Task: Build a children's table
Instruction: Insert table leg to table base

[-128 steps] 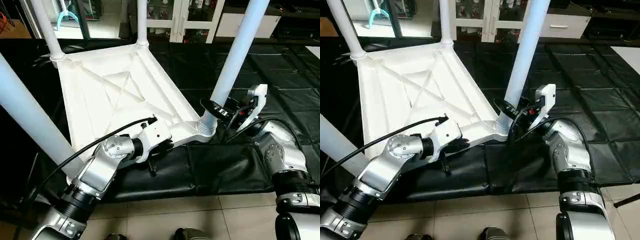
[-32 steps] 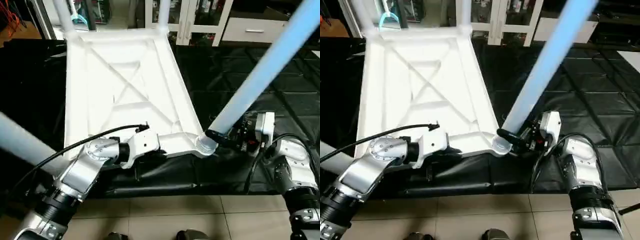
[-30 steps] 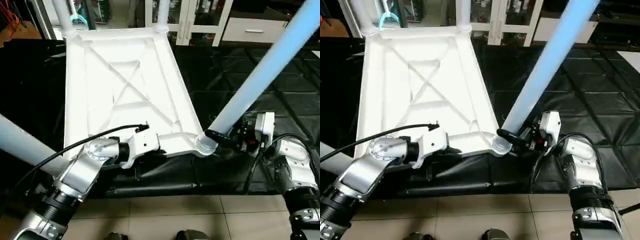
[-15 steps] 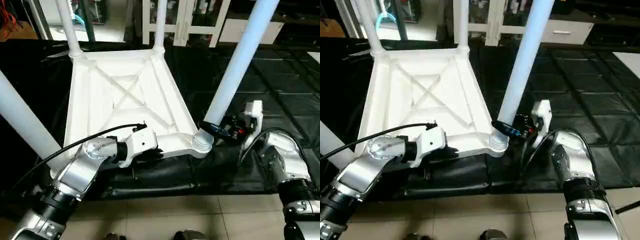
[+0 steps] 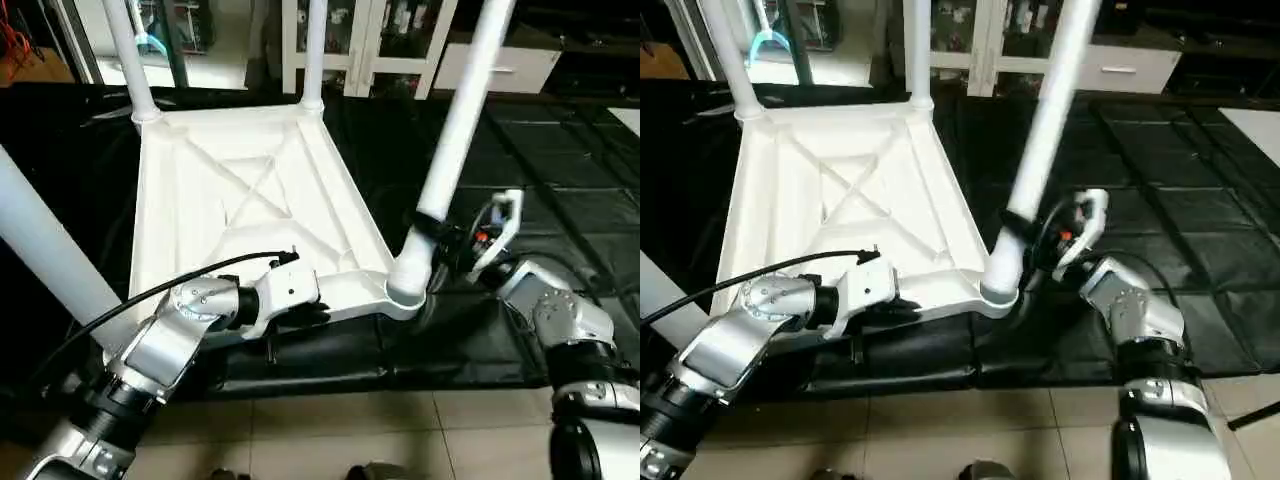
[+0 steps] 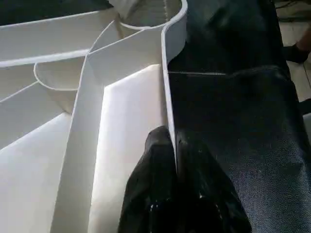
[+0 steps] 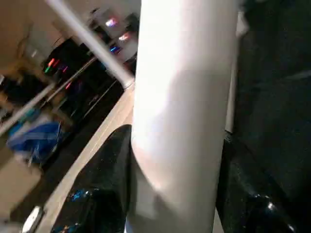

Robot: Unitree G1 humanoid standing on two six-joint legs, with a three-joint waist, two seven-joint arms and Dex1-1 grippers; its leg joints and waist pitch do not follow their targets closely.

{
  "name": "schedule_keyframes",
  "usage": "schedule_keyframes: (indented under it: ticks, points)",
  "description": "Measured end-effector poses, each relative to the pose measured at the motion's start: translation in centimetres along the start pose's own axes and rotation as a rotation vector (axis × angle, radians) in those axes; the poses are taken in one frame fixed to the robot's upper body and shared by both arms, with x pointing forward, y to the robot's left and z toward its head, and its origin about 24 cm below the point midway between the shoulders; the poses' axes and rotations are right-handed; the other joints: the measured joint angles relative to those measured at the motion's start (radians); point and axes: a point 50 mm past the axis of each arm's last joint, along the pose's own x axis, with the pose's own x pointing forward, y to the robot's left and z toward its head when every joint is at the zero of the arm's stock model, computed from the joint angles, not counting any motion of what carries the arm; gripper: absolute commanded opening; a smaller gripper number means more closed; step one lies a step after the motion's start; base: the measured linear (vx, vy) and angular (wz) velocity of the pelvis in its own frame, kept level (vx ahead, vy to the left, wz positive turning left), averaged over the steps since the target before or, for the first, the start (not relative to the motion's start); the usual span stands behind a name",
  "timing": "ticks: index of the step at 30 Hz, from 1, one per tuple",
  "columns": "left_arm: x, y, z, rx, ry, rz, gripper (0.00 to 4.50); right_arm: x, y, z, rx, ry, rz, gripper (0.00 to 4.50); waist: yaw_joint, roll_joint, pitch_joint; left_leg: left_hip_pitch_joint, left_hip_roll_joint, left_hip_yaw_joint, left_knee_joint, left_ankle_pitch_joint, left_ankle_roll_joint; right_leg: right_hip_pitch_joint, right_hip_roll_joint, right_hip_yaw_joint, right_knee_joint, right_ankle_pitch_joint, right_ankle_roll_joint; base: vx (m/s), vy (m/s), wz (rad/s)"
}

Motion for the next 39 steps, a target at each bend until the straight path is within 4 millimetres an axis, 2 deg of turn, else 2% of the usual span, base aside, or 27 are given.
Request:
schedule_keyframes:
  ticks: [4,9,13,16,22,29,39]
  points:
    - [0.1,0.0,0.1,0.0,-0.003,-0.001,0.0,0.0,0.4,0.1,-0.074,0.023,0.026,1.84,0.004,0.0,0.0,0.0,0.0,0.0,-0.002,0.0,-0.001,0.0,0.0,0.0,-0.001,0.0,0.0,0.0,0.0,0.0]
    - [0.2,-0.1,0.2,0.004,-0.009,-0.006,0.0,-0.6,1.9,0.0,-0.352,0.094,0.172,1.84,0.006,0.0,0.001,0.0,0.0,0.0,-0.006,0.0,-0.001,-0.001,0.0,0.0,-0.003,-0.002,0.003,0.0,0.0,0.0]
    - [0.2,-0.2,0.3,0.008,-0.013,-0.016,0.0,-1.2,3.4,0.7,-0.597,0.147,0.326,1.84,0.012,0.001,0.001,-0.001,0.0,0.001,-0.009,0.0,-0.001,-0.001,0.0,-0.001,-0.006,-0.003,0.005,0.0,0.0,0.0]
    - [0.2,-0.3,0.3,0.008,-0.015,-0.023,0.0,-1.7,3.6,0.4,-0.702,0.184,0.391,1.84,0.013,0.0,0.001,-0.001,-0.001,0.001,-0.011,0.0,-0.001,-0.001,0.0,-0.001,-0.006,-0.004,0.006,0.0,0.0,0.0]
    - [0.2,-0.3,0.3,0.008,-0.017,-0.024,0.0,-2.2,3.7,-0.4,-0.764,0.183,0.448,1.84,0.016,0.0,0.002,0.0,0.0,0.001,-0.013,0.0,-0.001,-0.001,0.0,-0.001,-0.006,-0.005,0.008,0.0,0.0,0.0]
    - [0.2,-0.4,0.3,0.011,-0.018,-0.026,0.0,-2.7,3.5,-1.2,-0.745,0.081,0.429,1.84,0.017,0.0,0.002,0.001,0.0,0.001,-0.015,0.0,-0.001,-0.001,0.0,-0.001,-0.006,-0.006,0.01,0.0,0.0,0.0]
    - [0.7,-0.4,0.6,0.001,-0.038,-0.008,0.0,-3.2,2.6,-3.1,-0.632,-0.168,0.276,1.84,0.015,0.002,0.003,0.001,-0.001,0.001,-0.016,0.0,-0.002,-0.001,0.0,-0.001,-0.006,-0.007,0.011,0.0,0.0,0.0]
